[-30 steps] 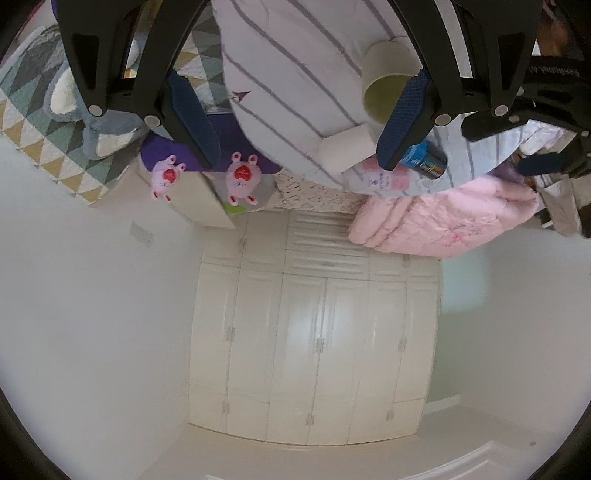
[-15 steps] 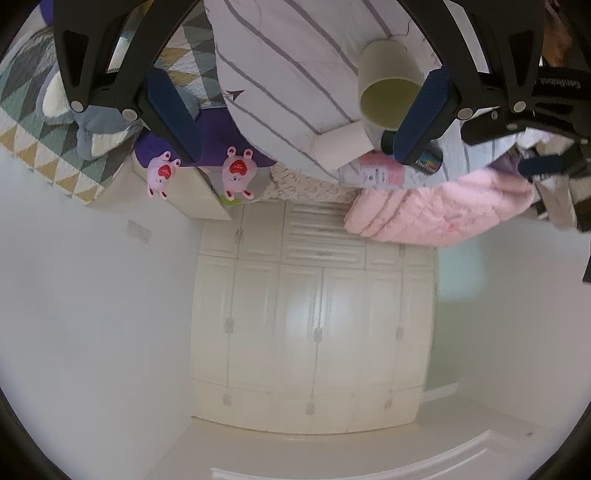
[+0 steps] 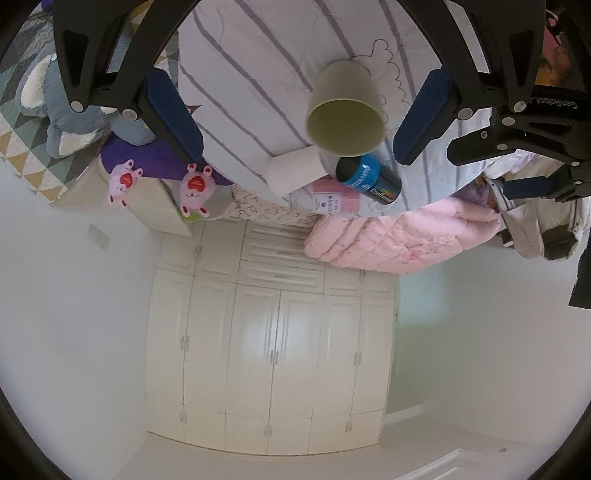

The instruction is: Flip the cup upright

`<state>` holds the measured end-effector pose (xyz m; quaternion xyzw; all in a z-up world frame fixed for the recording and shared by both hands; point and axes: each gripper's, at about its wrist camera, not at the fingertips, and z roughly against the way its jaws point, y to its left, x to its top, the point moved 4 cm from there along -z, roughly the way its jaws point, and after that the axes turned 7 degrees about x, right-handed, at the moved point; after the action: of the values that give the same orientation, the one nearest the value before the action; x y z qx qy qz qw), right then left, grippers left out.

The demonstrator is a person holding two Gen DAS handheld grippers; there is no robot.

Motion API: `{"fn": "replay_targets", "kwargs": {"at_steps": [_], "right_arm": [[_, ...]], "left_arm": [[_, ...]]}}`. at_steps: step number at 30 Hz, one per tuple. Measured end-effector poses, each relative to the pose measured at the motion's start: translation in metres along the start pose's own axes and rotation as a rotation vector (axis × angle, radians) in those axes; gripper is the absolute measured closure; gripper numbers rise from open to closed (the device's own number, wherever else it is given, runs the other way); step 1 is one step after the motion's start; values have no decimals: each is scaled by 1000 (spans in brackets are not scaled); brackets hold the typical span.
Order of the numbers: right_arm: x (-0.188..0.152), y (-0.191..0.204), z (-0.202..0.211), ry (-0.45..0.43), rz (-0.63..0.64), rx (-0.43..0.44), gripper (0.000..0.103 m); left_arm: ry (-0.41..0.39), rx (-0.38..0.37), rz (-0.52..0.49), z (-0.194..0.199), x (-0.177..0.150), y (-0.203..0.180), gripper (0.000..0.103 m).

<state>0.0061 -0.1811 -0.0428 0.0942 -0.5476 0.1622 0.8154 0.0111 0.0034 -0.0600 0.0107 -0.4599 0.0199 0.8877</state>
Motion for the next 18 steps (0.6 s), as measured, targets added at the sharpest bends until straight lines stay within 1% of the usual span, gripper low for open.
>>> {"fn": "replay_targets", "kwargs": {"at_steps": [6, 18], "right_arm": [[0, 1, 2, 10, -3, 7, 0], [2, 1, 2, 22, 2, 12, 0]], "left_arm": [[-1, -18, -6, 2, 1, 2, 0], [-10, -16, -12, 3, 1, -1, 0]]}}
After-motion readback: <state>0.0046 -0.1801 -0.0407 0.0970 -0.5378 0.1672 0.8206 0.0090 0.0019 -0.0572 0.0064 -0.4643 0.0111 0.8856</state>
